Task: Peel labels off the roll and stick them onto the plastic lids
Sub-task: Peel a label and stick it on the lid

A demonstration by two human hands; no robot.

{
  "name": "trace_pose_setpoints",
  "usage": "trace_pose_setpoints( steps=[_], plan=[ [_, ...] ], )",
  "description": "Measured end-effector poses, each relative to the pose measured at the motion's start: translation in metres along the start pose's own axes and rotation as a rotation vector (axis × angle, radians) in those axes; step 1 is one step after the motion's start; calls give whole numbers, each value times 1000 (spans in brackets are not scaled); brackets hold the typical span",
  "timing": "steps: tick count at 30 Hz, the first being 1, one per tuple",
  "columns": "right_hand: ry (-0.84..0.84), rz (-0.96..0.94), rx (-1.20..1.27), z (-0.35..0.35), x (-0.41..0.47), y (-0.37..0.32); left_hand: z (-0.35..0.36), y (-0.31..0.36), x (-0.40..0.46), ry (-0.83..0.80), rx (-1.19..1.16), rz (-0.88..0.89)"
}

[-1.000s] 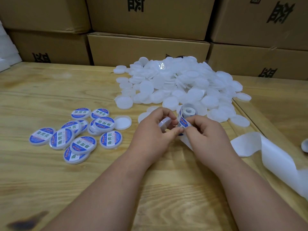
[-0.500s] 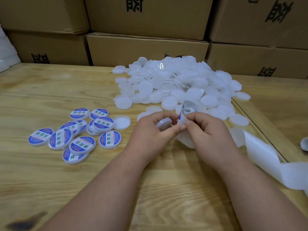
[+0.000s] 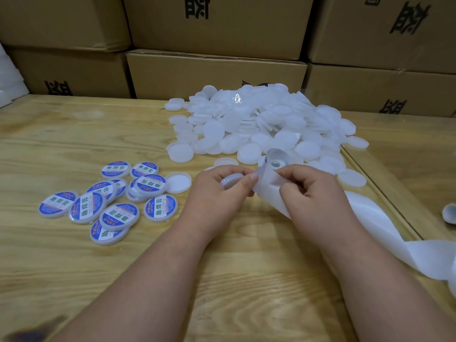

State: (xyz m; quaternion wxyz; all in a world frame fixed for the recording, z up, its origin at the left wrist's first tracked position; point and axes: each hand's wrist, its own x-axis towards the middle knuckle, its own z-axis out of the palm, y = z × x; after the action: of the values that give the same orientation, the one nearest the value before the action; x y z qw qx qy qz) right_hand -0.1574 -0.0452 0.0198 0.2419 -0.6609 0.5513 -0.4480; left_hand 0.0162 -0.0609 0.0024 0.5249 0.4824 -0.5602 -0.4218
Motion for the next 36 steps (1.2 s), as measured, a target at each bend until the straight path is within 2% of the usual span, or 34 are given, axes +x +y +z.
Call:
trace_pose_setpoints(
  steps=[6,8,10,12,15,30,36],
  plan=[
    [229,139,-192,-8,6,4,-2,4,3,188,-233,13],
    [305,41,-232,-6,5,0,-3,4,3,186,-253,17],
    [338,-152,-248,-3,2,-6,-2,4,3,159,-254,12],
    [292,-319,-251,0,-1,-10,0,4,2,129,-248,10],
    [183,-423,-222,5,-3,-10,2,3,1,68,-248,-17],
    [119,-350,-170,-1,-2,-11,1,6,1,-60,-455,-169],
    [224,-348,-76,-1,-4,-15,3,12,0,-139,-641,-244]
  ],
)
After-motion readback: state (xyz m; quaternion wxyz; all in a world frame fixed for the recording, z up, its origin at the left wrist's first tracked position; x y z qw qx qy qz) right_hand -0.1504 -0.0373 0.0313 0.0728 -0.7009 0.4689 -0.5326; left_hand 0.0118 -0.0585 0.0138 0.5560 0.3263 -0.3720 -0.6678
